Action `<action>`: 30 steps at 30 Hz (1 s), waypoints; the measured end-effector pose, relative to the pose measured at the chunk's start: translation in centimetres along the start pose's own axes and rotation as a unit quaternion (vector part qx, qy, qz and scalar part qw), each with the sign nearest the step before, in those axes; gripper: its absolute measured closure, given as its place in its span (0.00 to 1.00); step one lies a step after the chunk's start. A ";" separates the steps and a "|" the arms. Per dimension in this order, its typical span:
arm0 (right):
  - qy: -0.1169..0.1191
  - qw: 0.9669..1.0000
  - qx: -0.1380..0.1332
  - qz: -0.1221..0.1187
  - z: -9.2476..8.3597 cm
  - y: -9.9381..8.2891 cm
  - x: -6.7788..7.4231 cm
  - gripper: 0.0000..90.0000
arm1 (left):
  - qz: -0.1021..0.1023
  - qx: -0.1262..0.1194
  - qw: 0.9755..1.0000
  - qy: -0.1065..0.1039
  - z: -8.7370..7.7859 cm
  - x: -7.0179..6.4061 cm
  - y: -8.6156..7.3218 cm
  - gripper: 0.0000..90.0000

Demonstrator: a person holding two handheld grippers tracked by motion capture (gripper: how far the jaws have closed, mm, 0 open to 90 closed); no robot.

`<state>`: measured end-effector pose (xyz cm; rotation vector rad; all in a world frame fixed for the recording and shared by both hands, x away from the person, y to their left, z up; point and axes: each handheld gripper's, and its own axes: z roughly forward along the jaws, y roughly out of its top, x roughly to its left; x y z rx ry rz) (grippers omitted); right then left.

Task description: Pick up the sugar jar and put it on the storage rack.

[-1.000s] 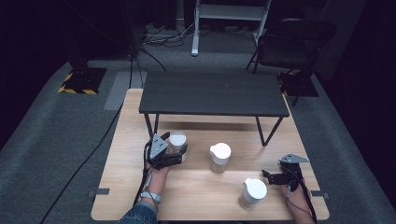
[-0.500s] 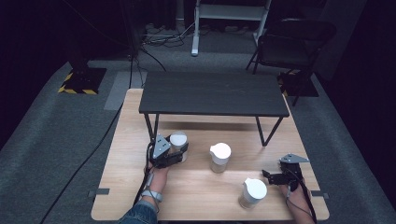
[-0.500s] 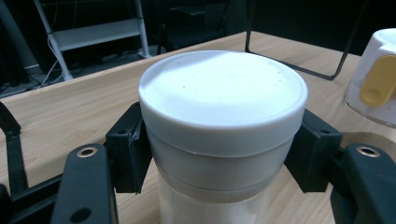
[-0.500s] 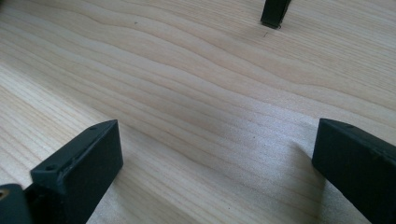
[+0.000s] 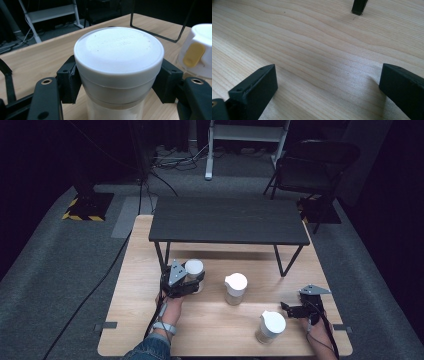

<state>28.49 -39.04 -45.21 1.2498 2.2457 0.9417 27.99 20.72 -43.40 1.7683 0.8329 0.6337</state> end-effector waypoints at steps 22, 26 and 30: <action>0.000 1.000 0.000 0.000 0.0 0.0 0.0 0.02 | 0.019 -0.001 1.000 0.014 -1.5 -0.9 6.8 0.36; 0.000 1.000 0.000 0.000 0.0 0.0 0.0 0.02 | 0.021 -0.006 1.000 0.014 -1.7 -0.9 7.4 0.36; 0.000 1.000 0.000 0.000 0.0 0.0 0.0 0.02 | 0.023 -0.015 1.000 0.014 -2.1 -0.8 8.3 0.36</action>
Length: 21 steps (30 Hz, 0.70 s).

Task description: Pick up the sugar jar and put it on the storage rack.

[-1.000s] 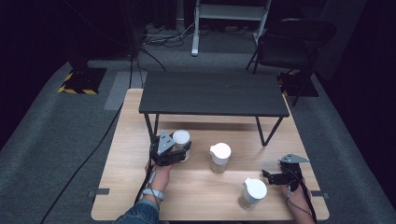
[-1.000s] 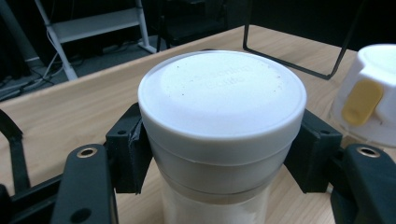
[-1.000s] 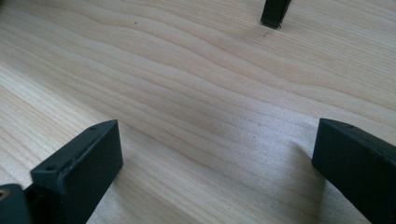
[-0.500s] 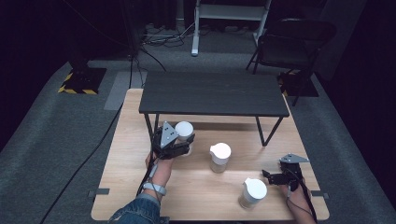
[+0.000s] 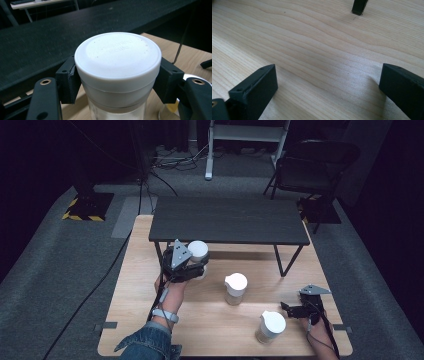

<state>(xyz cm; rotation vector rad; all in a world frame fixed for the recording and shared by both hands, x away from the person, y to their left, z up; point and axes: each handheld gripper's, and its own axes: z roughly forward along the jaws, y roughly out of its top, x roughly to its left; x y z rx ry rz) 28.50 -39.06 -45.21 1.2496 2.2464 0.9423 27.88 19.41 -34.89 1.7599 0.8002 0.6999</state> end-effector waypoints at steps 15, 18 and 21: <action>0.000 1.000 0.000 0.000 0.0 0.0 0.0 0.02 | 0.004 -0.022 1.000 -0.003 -1.7 1.3 4.0 0.36; 0.000 1.000 0.000 0.000 0.0 0.0 0.0 0.02 | 0.004 -0.030 1.000 -0.002 -2.1 1.7 5.1 0.36; 0.000 1.000 0.000 0.000 0.0 0.0 0.0 0.02 | 0.003 -0.033 0.999 -0.003 -2.3 2.0 5.9 0.36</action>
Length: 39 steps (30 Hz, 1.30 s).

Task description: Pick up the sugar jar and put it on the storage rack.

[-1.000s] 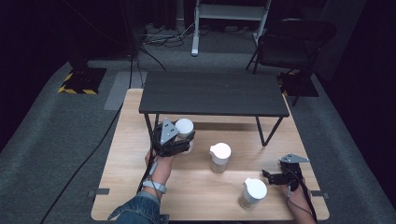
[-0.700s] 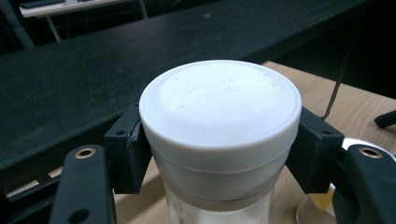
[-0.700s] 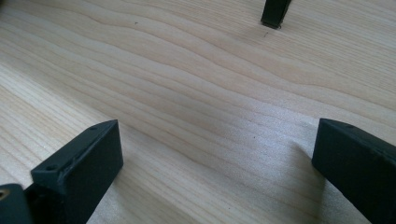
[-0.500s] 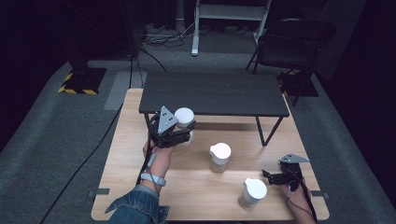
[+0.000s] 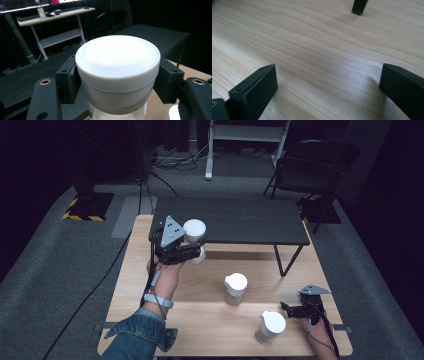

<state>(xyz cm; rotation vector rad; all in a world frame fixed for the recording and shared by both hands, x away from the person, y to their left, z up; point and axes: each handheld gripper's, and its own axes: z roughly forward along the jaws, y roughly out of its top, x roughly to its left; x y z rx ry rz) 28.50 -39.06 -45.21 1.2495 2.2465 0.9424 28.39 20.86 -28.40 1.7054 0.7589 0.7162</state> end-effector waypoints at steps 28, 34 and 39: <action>0.000 1.000 0.000 0.000 0.0 0.0 0.0 0.02 | -0.015 -0.007 0.999 0.032 3.2 2.9 4.8 0.36; 0.000 1.000 0.000 0.000 0.0 0.0 0.0 0.02 | -0.023 -0.007 0.999 0.042 4.6 3.5 4.1 0.36; 0.000 1.000 0.000 0.000 0.0 0.0 0.0 0.02 | -0.032 -0.018 0.998 0.045 5.0 3.6 3.8 0.37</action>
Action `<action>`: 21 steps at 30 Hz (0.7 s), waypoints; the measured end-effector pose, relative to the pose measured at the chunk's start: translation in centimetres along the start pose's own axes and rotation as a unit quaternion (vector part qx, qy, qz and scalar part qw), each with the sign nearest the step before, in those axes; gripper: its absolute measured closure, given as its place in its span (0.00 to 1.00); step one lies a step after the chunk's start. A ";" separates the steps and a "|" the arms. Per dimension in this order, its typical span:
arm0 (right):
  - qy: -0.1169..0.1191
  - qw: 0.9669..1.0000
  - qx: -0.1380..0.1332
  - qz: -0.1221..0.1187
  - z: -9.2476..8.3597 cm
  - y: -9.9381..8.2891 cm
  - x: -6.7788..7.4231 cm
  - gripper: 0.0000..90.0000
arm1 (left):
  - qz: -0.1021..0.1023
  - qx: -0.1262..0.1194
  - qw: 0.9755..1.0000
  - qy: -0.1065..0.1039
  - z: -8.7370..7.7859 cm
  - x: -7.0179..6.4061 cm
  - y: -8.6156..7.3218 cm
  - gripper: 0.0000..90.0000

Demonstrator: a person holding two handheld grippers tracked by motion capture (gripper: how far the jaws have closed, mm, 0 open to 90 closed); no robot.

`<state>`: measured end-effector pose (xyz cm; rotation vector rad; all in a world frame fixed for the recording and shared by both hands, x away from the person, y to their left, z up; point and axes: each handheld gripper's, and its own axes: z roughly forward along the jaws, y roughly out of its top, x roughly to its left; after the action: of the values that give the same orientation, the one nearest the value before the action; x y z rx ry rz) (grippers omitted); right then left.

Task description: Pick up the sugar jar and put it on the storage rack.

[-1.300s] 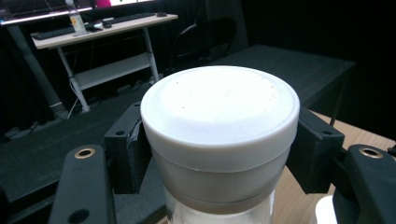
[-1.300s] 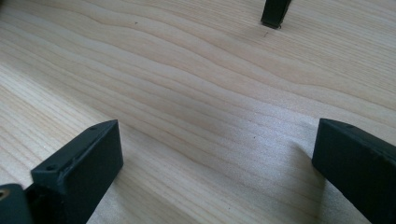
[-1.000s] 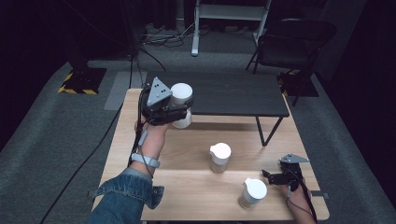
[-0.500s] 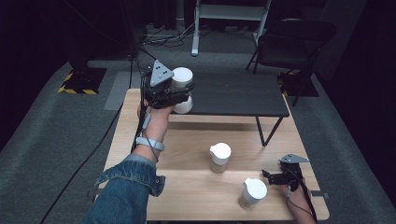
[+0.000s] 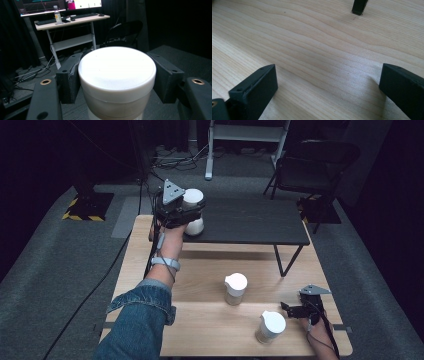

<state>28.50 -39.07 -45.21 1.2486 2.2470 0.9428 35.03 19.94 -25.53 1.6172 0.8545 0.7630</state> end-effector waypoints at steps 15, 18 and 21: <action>0.001 1.000 0.000 -0.001 0.0 0.0 0.0 0.02 | -0.015 -0.010 1.000 0.002 -0.1 0.3 -0.4 0.27; 0.001 1.000 0.000 -0.001 0.0 0.0 0.0 0.02 | -0.018 -0.022 1.000 0.000 -0.8 0.4 -0.7 0.17; 0.001 1.000 0.000 -0.001 0.0 0.0 0.0 0.02 | -0.016 -0.033 0.999 -0.005 -1.9 0.6 -1.0 0.15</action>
<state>28.50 -39.10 -45.20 1.2457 2.2496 0.9435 33.66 21.60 -26.12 1.5456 0.8382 0.7537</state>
